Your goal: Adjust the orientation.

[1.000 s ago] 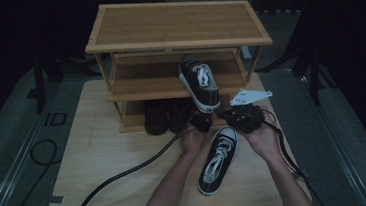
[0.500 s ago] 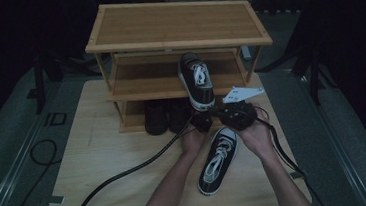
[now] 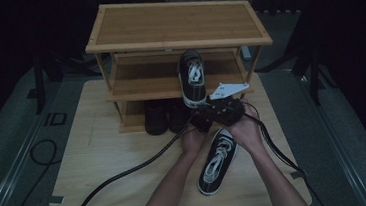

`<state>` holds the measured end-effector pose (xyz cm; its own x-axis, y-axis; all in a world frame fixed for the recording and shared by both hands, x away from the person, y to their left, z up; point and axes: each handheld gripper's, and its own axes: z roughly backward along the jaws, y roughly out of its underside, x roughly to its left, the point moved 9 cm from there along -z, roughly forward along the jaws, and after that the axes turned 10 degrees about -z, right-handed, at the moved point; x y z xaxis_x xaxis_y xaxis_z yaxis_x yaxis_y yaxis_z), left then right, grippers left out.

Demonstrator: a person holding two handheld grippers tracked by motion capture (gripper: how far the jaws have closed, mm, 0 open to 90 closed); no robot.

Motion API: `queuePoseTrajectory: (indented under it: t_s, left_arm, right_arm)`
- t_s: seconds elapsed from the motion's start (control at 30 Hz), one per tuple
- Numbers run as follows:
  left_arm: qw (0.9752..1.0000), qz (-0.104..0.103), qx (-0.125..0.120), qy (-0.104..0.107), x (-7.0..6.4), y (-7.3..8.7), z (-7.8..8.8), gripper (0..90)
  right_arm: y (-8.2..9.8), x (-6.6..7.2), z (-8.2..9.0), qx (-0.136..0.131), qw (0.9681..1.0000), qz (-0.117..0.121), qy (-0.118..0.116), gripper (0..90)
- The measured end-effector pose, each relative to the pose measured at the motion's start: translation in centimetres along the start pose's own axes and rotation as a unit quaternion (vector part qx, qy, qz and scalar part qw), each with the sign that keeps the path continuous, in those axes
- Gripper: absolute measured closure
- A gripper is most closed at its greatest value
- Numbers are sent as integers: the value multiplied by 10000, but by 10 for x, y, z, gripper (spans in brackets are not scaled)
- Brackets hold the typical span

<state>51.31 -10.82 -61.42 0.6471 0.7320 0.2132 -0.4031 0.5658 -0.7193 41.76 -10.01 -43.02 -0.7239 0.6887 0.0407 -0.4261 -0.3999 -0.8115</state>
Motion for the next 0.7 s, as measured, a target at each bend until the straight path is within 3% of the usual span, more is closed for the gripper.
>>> queuePoseTrajectory:
  t_s: [0.2,0.7]
  left_arm:
    - [10000,-15,19,-18,0,0,0,900]
    - [10000,-5,-12,-8,0,0,0,900]
  right_arm:
    - [-2,-4,-4,-18,10000,-81,-43,900]
    - [-14,-11,-12,-46,9998,-76,197,900]
